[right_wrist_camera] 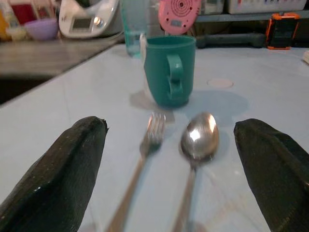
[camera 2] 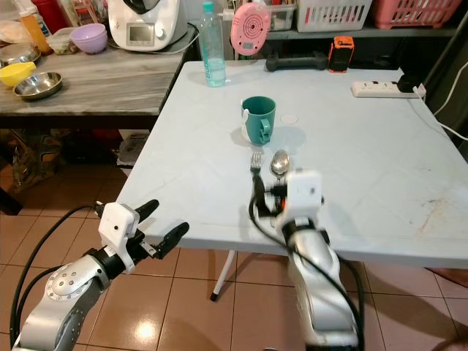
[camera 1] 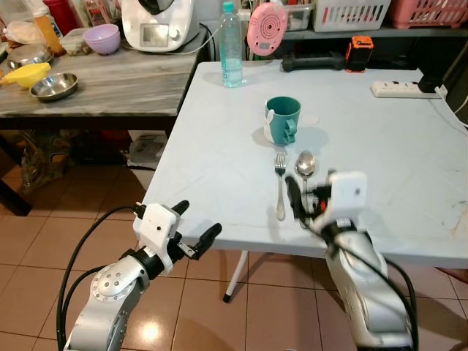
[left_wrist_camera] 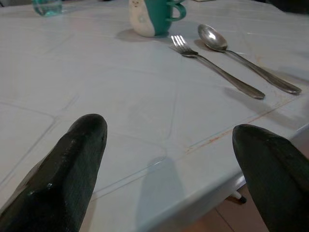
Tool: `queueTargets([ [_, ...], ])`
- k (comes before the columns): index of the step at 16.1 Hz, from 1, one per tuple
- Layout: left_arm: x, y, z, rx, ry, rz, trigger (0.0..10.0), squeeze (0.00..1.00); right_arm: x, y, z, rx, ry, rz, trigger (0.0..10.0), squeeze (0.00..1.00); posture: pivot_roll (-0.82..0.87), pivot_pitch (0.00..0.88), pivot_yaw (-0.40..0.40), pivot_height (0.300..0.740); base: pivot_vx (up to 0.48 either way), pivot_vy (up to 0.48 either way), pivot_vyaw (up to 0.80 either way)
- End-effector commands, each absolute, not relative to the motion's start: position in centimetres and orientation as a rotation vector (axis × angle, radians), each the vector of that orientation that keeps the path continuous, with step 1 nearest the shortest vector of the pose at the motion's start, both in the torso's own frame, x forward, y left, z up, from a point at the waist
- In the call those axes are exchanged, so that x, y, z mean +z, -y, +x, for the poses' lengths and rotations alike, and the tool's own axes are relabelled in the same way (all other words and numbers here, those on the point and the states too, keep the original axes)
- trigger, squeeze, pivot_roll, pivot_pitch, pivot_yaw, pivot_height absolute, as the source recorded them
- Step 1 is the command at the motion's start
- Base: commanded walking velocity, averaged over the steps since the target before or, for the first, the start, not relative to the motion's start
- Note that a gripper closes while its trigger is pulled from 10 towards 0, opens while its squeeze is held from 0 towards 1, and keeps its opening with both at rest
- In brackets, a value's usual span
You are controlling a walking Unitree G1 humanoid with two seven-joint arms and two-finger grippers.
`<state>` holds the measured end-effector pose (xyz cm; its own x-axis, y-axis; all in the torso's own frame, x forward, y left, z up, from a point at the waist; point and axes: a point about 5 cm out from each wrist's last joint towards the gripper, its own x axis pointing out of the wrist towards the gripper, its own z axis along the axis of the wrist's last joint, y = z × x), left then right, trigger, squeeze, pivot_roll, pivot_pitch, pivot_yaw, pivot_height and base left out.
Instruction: Setting the table
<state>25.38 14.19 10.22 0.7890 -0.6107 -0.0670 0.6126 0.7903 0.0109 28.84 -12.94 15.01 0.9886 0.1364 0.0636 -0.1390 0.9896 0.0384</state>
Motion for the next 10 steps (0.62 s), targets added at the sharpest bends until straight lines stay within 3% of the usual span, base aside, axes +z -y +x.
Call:
queueTargets([
  [1, 10.6, -14.1, 25.2, -0.682, -0.053, 0.055, 10.0, 0.0, 14.6, 12.9, 29.2, 0.116, 0.024, 0.092, 10.0, 0.0, -0.05, 0.126, 0.071, 0.74, 0.0, 0.0, 0.0],
  [10, 10.3, -13.6, 24.1, -0.745, -0.078, 0.071, 10.0, 0.0, 14.6, 9.1, 31.9, 0.161, -0.06, 0.152, 10.0, 0.0, -0.02, 0.143, 0.079, 0.74, 0.0, 0.0, 0.0],
])
